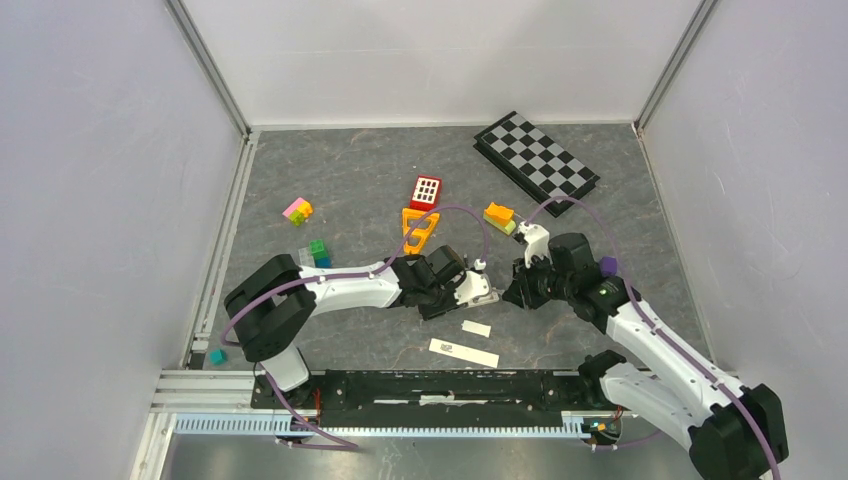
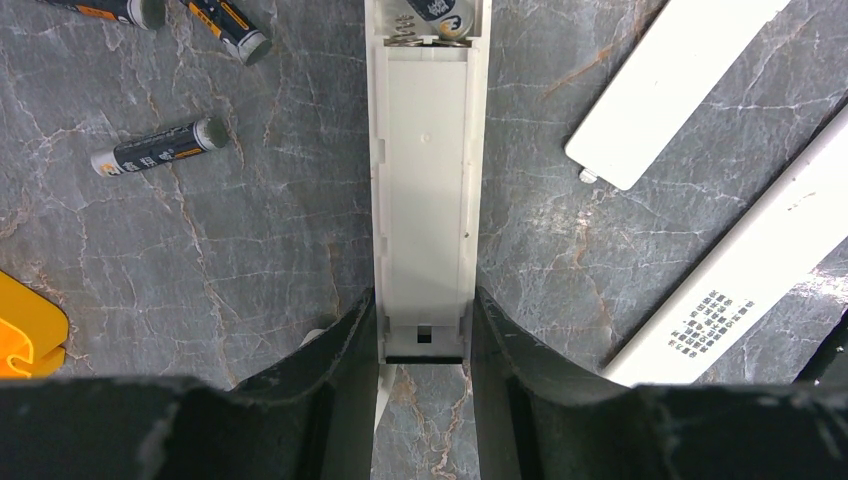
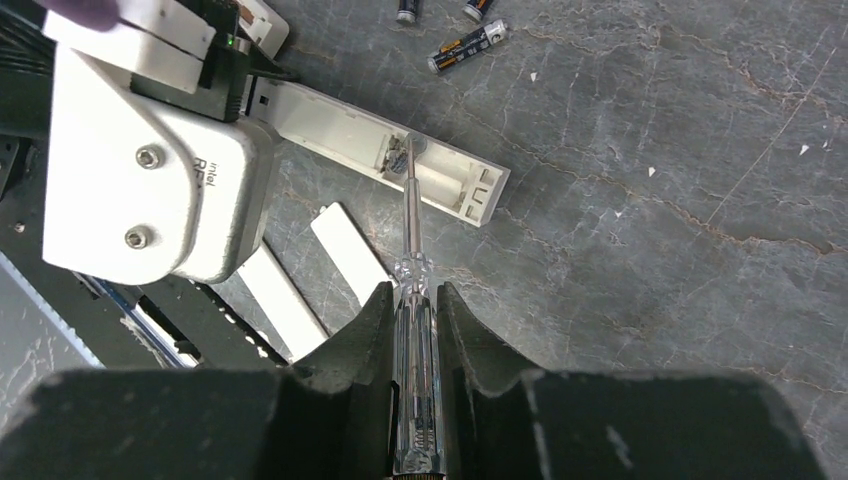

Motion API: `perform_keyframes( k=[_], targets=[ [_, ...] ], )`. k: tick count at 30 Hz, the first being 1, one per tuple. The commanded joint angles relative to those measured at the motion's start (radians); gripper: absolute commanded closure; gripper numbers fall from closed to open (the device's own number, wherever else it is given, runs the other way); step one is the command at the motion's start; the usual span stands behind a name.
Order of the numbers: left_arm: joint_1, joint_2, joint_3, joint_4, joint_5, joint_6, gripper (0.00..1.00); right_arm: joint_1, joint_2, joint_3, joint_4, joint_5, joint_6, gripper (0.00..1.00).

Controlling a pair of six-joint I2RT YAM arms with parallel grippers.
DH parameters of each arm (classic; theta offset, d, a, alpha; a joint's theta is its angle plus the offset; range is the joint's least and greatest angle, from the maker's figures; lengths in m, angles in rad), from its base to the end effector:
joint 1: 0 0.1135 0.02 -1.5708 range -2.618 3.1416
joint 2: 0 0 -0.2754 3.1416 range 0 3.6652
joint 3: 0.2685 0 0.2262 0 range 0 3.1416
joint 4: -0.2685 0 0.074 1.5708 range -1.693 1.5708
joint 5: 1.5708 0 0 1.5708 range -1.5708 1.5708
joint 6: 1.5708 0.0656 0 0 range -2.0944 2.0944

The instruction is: Unload the batteries from the remote control

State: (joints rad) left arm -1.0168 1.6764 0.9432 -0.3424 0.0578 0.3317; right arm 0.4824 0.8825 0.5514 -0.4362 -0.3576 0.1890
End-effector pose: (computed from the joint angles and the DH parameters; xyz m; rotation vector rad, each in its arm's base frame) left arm 0.1638 -0.2720 0.1633 1.6874 2.0800 -0.3004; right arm 0.1385 0.0984 0.2180 -0.5315 2.3404 0.7433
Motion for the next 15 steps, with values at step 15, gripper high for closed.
perform_keyframes(
  k=[15],
  targets=[
    [-0.004,0.019,0.019,0.001,-0.009,0.022,0.97,0.005,-0.005,0.004,0.004,0.169,0.037,1.0]
  ],
)
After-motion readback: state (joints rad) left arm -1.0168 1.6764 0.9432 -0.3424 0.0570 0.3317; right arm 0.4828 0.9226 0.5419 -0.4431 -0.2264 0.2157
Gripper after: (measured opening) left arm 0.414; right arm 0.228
